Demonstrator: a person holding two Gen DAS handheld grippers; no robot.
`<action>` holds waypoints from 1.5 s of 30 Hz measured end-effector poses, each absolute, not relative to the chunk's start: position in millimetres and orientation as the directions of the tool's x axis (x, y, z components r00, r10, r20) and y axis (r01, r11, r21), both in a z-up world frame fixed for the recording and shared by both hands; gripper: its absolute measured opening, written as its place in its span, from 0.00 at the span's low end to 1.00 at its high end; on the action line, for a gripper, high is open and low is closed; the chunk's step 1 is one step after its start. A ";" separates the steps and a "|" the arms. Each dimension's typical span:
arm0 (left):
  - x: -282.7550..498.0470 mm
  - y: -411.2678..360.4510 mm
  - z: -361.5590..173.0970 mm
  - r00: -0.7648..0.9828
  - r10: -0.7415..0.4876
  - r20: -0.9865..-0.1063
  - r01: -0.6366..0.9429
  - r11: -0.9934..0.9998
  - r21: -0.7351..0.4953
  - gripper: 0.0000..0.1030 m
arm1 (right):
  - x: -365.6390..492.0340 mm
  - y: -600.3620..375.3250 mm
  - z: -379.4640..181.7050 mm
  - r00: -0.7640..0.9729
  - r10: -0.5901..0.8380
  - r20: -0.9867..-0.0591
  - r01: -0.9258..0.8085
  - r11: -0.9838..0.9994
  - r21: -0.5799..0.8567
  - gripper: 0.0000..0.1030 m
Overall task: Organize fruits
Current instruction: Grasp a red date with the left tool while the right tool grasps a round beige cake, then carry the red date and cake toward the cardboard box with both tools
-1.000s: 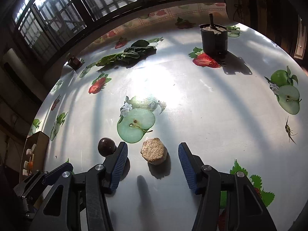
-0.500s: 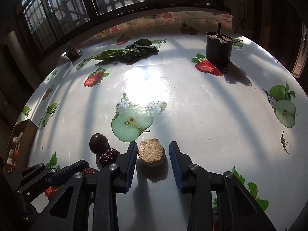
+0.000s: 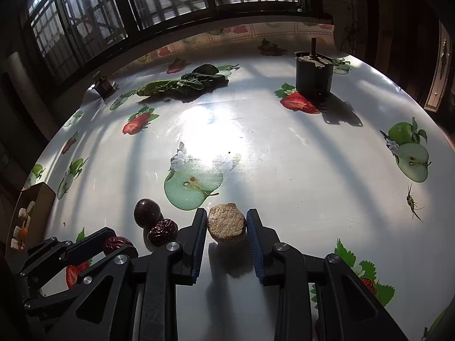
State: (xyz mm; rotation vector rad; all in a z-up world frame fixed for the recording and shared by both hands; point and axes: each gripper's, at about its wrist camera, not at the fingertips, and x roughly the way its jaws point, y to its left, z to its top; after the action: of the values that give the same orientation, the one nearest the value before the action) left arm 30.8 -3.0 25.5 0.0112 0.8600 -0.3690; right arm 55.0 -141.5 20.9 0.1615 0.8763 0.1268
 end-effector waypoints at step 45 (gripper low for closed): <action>-152.9 319.2 51.3 0.662 0.136 -0.737 -0.331 0.935 -0.125 0.30 | -132.1 170.8 50.2 0.445 0.525 -0.725 -0.625 0.762 0.168 0.31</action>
State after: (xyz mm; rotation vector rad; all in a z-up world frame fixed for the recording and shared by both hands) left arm -152.9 319.2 51.3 -0.2587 0.8065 0.2672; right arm -132.1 170.8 50.2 -0.1309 0.8494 0.7148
